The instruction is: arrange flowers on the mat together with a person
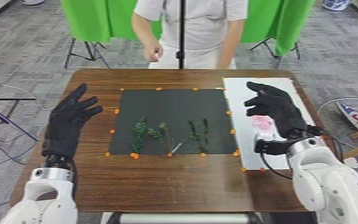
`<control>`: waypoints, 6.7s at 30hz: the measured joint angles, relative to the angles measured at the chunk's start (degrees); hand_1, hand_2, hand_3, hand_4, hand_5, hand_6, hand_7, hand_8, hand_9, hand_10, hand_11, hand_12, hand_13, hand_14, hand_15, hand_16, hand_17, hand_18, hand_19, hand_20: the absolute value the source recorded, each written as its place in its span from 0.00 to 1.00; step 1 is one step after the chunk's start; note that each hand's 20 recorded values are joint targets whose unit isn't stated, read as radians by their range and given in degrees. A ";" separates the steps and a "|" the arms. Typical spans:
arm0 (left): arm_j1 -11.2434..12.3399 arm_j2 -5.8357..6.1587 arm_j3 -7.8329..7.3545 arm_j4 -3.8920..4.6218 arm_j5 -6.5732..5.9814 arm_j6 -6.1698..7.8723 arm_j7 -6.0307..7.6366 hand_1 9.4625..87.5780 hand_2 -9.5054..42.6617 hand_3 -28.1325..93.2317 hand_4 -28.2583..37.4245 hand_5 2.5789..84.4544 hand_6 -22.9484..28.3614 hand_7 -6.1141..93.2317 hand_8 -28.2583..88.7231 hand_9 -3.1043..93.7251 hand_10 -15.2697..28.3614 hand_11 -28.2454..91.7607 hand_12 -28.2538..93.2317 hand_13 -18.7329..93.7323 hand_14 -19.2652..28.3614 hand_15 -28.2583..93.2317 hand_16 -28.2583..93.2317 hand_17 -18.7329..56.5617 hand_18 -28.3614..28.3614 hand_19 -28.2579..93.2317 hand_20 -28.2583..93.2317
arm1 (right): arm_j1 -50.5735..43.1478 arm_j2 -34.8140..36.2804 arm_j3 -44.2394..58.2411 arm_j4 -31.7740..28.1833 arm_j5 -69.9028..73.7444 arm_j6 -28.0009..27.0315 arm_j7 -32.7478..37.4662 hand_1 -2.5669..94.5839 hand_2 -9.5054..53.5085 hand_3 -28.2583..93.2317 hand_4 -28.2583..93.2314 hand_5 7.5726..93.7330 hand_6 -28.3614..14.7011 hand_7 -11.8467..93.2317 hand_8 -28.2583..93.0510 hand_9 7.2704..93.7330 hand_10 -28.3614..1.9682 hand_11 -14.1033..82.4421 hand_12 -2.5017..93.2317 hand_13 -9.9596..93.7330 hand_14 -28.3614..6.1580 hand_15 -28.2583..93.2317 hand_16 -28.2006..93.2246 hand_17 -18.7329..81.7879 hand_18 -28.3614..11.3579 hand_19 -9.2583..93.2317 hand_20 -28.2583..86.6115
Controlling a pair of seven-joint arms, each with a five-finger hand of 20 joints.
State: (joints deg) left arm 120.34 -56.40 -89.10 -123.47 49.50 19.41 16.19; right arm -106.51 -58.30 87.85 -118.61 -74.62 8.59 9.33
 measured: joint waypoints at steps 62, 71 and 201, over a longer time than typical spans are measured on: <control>-2.99 0.66 1.48 0.63 -0.80 0.36 0.52 0.15 0.31 0.88 0.00 0.39 0.54 0.16 0.17 0.42 0.75 0.43 0.31 0.42 0.94 0.63 0.17 0.13 0.92 0.60 0.35 | 20.60 13.52 -30.46 19.73 -67.10 2.21 27.00 0.60 0.00 0.75 0.00 0.86 0.76 0.36 0.23 0.93 0.76 0.48 0.37 0.88 0.71 0.70 0.41 0.49 0.30 0.86 0.40; -2.93 0.73 1.49 0.67 -0.85 0.38 0.75 0.16 0.31 0.88 0.00 0.39 0.54 0.16 0.17 0.42 0.76 0.43 0.31 0.42 0.94 0.64 0.17 0.13 0.92 0.60 0.35 | 20.35 13.41 -29.15 16.66 -67.93 4.90 26.48 0.60 0.00 0.76 0.00 0.87 0.74 0.34 0.24 0.93 0.76 0.49 0.38 0.88 0.71 0.71 0.42 0.49 0.31 0.87 0.40; -2.67 0.45 2.21 1.47 -0.98 0.90 0.99 0.17 0.30 0.89 0.00 0.40 0.53 0.15 0.17 0.43 0.75 0.43 0.31 0.42 0.95 0.64 0.16 0.13 0.91 0.61 0.36 | -1.65 -3.96 -1.10 2.19 13.77 -12.14 -5.11 0.19 0.21 0.90 0.00 0.37 0.69 0.26 0.14 0.39 0.46 0.23 0.18 0.41 0.30 0.46 0.36 0.22 0.23 0.52 0.41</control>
State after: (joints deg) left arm 117.67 -55.95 -86.89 -122.00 48.53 20.32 17.18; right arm -108.16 -62.26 86.75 -116.42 -60.84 -3.55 4.22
